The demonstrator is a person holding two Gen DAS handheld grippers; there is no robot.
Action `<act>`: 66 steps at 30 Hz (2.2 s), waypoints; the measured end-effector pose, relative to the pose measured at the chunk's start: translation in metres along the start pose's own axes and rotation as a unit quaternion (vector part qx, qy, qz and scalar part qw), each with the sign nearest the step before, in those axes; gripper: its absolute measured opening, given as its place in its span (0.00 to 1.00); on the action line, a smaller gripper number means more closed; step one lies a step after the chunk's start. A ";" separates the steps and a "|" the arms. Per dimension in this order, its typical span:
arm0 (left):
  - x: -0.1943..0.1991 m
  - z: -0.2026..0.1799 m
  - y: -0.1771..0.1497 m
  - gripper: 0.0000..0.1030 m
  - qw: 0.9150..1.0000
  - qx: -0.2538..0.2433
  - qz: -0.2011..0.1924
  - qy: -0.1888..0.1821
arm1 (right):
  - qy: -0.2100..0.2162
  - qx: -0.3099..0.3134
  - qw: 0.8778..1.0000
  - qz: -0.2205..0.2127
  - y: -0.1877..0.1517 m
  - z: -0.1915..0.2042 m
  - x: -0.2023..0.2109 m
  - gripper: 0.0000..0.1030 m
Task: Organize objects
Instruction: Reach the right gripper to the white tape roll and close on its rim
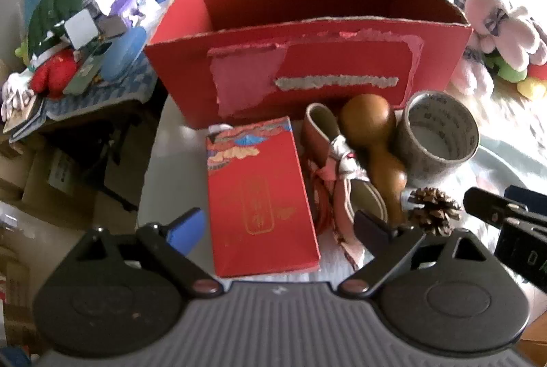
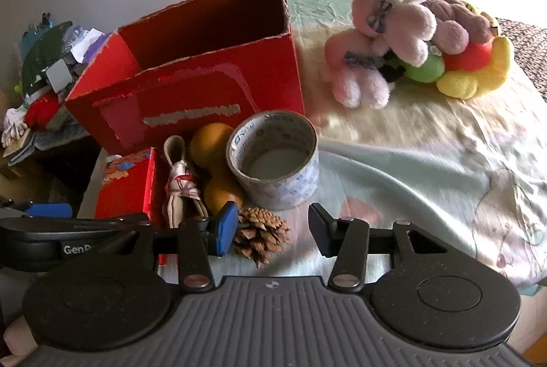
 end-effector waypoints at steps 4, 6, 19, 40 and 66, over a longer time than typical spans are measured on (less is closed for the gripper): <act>-0.003 -0.002 0.001 0.93 1.000 0.005 0.007 0.001 | 0.011 -0.004 1.000 -0.003 0.004 -0.005 -0.005 0.49; -0.011 -0.013 0.006 0.93 1.000 0.005 0.006 0.004 | 0.019 -0.009 1.000 -0.007 0.008 -0.010 -0.006 0.49; -0.016 -0.051 0.033 0.92 1.000 0.008 0.001 0.004 | 0.031 0.002 1.000 0.004 0.036 -0.049 -0.023 0.47; -0.036 -0.081 0.044 0.83 0.998 0.028 0.050 0.018 | 0.083 0.029 0.994 0.058 0.053 -0.065 -0.062 0.42; -0.048 -0.122 0.037 0.14 0.994 0.018 0.096 -0.051 | 0.148 0.007 0.984 0.093 0.049 -0.085 -0.072 0.13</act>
Point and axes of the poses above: each gripper's, at about its wrist camera, not at the fingertips, and x roughly against the way its jaws point, z to its left, y to its top, the point moved 7 cm from there along -x, roughly the way its jaws point, and after that the axes turned 10 degrees about x, right-handed, at the moved point
